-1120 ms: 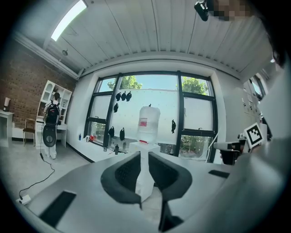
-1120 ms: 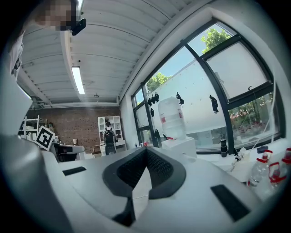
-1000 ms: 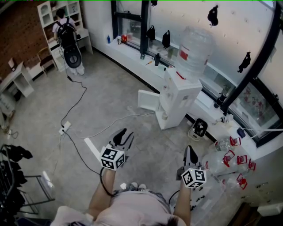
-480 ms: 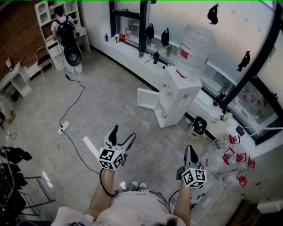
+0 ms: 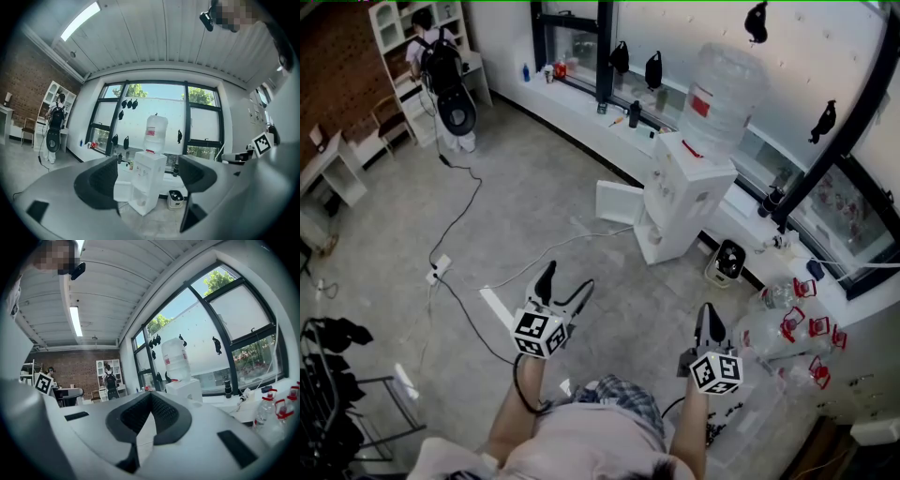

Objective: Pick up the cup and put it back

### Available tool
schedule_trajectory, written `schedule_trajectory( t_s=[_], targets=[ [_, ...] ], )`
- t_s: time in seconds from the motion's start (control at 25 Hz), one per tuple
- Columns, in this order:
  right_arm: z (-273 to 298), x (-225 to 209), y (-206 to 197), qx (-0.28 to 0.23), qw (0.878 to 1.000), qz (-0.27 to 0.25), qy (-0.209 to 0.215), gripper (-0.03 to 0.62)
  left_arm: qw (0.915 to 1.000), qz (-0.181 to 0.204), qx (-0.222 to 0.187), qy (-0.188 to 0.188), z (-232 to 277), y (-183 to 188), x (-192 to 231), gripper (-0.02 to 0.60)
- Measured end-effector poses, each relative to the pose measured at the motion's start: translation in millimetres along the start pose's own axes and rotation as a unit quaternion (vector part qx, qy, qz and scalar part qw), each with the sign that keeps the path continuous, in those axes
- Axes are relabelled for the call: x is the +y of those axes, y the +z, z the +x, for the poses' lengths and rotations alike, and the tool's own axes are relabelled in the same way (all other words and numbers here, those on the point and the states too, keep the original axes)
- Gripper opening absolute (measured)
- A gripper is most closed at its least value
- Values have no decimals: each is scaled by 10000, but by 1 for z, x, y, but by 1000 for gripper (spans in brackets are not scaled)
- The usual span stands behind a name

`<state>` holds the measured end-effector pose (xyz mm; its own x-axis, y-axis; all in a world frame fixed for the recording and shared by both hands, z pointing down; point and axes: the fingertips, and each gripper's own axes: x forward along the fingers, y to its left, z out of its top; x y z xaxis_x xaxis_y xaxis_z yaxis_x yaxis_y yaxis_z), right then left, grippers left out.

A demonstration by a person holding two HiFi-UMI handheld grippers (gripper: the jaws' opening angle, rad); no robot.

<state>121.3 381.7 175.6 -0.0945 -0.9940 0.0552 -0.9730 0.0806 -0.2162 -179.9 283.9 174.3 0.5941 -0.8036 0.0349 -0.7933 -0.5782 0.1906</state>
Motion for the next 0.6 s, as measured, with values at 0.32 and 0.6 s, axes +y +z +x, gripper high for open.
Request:
schedule_trajectory(
  t_s=[0.32, 0.6],
  targets=[
    [16, -2, -5, 42, 10000, 52, -30, 17, 10000, -12, 42, 79, 9, 0, 20, 390],
    [58, -4, 1, -33, 9999, 4, 103, 17, 9999, 46, 22, 143, 33, 2, 41, 390]
  ],
)
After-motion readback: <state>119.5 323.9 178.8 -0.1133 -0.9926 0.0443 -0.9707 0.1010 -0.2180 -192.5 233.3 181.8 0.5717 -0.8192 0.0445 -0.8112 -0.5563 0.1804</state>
